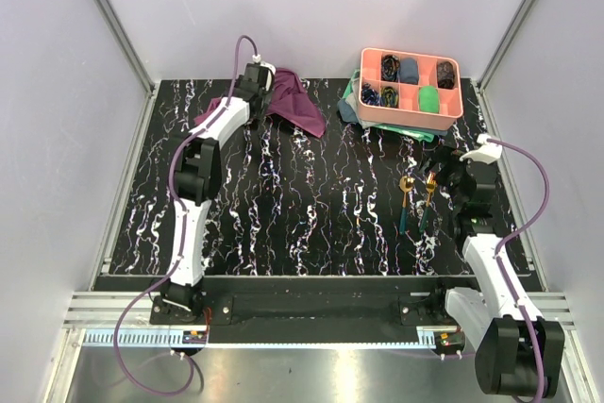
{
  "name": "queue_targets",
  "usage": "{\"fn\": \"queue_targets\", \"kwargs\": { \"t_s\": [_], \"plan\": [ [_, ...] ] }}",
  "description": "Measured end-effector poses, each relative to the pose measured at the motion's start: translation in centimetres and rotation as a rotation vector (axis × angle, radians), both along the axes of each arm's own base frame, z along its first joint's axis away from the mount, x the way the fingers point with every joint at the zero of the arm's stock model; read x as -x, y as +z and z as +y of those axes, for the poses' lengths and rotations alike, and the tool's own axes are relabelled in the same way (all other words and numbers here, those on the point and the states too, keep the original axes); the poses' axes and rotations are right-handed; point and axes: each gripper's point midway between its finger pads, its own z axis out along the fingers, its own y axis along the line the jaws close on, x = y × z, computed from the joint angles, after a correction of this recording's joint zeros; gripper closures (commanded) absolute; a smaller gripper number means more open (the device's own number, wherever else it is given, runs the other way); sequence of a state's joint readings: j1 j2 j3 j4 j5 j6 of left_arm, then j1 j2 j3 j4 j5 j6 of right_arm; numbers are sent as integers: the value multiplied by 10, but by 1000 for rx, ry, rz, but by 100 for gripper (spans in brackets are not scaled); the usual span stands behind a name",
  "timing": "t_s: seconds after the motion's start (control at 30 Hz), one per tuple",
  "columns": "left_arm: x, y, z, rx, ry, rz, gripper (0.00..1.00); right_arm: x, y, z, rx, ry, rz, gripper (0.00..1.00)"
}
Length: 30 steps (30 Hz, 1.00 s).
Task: Fold the napkin, place the utensils inside, and roll it up
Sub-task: Move the napkin to the centre of the board
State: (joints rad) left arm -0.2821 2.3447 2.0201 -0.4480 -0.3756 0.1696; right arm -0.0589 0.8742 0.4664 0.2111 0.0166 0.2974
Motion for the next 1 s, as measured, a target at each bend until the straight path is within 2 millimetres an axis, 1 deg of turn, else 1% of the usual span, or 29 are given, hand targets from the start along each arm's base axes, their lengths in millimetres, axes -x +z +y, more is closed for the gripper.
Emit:
{"fn": "queue_targets", "kwargs": {
  "t_s": [0.23, 0.47, 0.63, 0.7, 0.77, 0.87, 0.9, 0.97, 1.0],
  "plan": [
    [-5, -16, -5, -32, -31, 25, 40, -2, -3, 0, -2, 3, 14, 0],
    [-5, -21, -7, -65, -63, 43, 39, -3, -7, 0, -5, 2, 24, 0],
    [-7, -27, -7, -96, -78, 54, 40, -4, -3, 1, -6, 3, 17, 0],
    [-9, -31, -7, -106, -83, 57, 42, -4, -3, 1, -6, 3, 16, 0],
    [-11, -35, -7, -114, -88, 62, 45, -5, -2, 0, -6, 2, 16, 0],
    [-12, -42, -7, -126, -94, 71, 55, -5, -2, 0, -7, 2, 16, 0],
    [-12, -44, -6, -129, -97, 73, 62, -5, -3, 0, -8, 2, 17, 0],
    [-12, -46, -6, -136, -101, 78, 69, -5, -3, 0, -8, 2, 19, 0],
    [-12, -46, -6, -140, -103, 79, 77, -5, -4, 0, -8, 2, 21, 0]
  ]
}}
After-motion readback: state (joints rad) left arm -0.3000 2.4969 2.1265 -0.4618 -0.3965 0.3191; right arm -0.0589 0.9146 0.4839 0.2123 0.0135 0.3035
